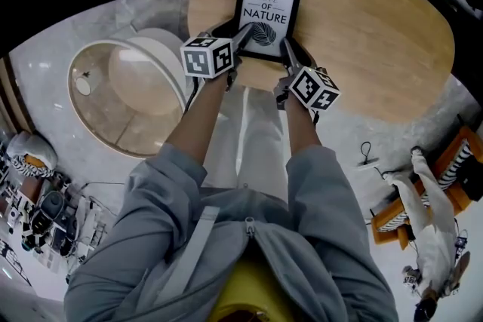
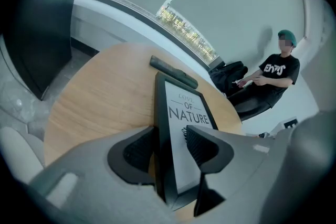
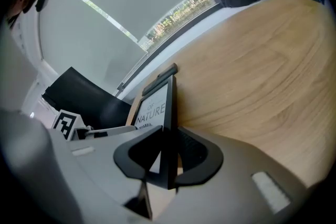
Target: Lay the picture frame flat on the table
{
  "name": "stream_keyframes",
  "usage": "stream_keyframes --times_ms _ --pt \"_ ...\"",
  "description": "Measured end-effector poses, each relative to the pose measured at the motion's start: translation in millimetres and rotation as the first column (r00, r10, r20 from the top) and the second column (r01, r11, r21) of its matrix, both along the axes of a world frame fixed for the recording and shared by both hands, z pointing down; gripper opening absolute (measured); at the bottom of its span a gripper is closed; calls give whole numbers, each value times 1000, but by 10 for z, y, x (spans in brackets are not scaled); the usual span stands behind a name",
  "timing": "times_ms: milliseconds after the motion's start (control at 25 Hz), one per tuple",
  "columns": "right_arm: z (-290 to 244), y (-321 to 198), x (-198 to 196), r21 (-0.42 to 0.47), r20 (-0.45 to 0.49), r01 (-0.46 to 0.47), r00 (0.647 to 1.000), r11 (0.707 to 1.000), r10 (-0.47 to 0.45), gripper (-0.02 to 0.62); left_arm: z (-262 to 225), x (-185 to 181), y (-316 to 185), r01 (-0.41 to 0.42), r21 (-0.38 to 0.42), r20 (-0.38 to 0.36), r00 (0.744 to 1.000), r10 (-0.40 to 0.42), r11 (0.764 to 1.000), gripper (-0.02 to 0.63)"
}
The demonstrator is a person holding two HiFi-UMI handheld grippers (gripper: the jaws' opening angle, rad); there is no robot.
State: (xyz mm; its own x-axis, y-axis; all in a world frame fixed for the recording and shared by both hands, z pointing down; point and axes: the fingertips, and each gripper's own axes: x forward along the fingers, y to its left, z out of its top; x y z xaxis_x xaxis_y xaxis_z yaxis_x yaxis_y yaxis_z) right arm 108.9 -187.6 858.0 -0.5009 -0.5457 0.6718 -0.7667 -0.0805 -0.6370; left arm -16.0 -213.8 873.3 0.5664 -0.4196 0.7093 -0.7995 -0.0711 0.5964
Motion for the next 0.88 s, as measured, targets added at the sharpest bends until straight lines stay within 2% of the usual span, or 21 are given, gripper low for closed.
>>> stream_keyframes --times_ms 80,240,400,560,640,720,840,880 --pt "102 -71 -12 -24 -10 -21 1000 999 21 75 96 2 -72 -28 -4 53 998 29 1000 210" --pt "145 -74 7 -34 -57 -10 998 999 8 78 70 32 -83 -31 6 93 995 30 999 256" --pt "201 20 63 -57 -121 1 993 998 -8 100 -16 -46 -42 -3 54 150 989 -5 999 275" --pt "194 -4 156 -60 -198 -14 980 998 2 167 -59 -142 -82 10 89 164 986 -25 996 276" --pt "87 -9 202 -36 -236 -1 972 999 -7 153 -205 -191 -108 14 144 175 984 -39 989 271" --pt "-41 -42 228 -8 -264 20 964 1000 -22 100 -372 -214 -144 3 199 176 984 -39 980 173" --pt "-300 -90 249 28 -298 47 954 998 -37 7 -620 -157 -118 -51 216 154 988 18 975 1" --pt "-405 -119 254 42 -306 54 951 998 -38 0 -717 -124 -120 -69 221 145 989 37 973 0"
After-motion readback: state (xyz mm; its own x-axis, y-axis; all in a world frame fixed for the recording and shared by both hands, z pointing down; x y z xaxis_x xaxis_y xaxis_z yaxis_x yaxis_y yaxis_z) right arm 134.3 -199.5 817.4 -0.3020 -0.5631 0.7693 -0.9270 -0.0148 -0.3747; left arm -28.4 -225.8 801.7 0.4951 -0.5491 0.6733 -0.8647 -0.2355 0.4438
